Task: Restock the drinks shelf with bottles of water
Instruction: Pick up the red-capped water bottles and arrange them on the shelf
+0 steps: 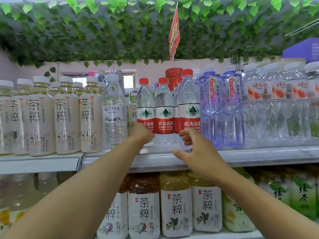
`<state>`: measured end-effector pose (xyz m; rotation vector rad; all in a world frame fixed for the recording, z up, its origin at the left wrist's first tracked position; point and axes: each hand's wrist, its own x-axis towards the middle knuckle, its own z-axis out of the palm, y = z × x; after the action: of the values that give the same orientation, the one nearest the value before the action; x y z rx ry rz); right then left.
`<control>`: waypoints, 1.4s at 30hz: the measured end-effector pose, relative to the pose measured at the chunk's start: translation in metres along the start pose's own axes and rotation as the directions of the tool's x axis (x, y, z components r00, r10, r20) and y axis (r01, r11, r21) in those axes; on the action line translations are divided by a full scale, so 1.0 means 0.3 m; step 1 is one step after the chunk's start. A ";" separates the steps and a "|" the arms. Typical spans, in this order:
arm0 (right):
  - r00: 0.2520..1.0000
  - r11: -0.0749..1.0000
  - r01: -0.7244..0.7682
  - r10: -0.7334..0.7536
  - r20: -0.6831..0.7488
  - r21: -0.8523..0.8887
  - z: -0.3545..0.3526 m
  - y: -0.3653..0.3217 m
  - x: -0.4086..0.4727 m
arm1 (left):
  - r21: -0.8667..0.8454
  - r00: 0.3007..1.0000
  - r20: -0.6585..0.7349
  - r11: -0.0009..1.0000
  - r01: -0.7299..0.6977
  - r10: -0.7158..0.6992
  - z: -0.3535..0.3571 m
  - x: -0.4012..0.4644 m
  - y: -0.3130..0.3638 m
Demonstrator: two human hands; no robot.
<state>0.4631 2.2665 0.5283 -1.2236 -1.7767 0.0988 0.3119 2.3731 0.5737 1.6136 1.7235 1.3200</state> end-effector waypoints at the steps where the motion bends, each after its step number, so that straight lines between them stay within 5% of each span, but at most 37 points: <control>1: 1.000 1.000 -0.002 0.002 -0.009 0.003 -0.006 0.000 -0.007 | 0.021 1.000 -0.013 1.000 -0.003 0.003 0.000 -0.004 0.000; 7: 0.998 0.998 -0.053 0.052 -0.031 -0.028 -0.044 -0.002 -0.053 | 0.017 0.989 -0.021 0.989 -0.148 0.149 -0.026 -0.103 0.026; 15: 0.988 0.984 -0.154 0.151 -0.043 -0.088 -0.049 0.027 -0.193 | -0.291 0.915 0.098 0.891 -0.349 0.391 -0.008 -0.410 -0.029; 23: 0.936 0.910 -0.344 0.352 -0.010 -0.232 0.020 0.149 -0.445 | -0.349 0.828 0.439 0.915 -0.201 0.349 0.159 -0.574 -0.255; 27: 0.879 0.853 -0.454 0.476 0.029 -0.258 0.057 0.229 -0.626 | -0.253 0.725 0.637 0.959 -0.127 0.264 0.295 -0.644 -0.412; 42: 0.509 0.522 -0.767 0.849 0.142 -0.372 0.038 0.603 -1.315 | 0.029 0.368 0.930 0.995 -0.100 0.010 0.764 -1.082 -0.841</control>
<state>0.6012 2.0602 0.1721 -2.3008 -1.2980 0.6639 0.4440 2.1824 0.1642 1.8907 0.9531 0.1194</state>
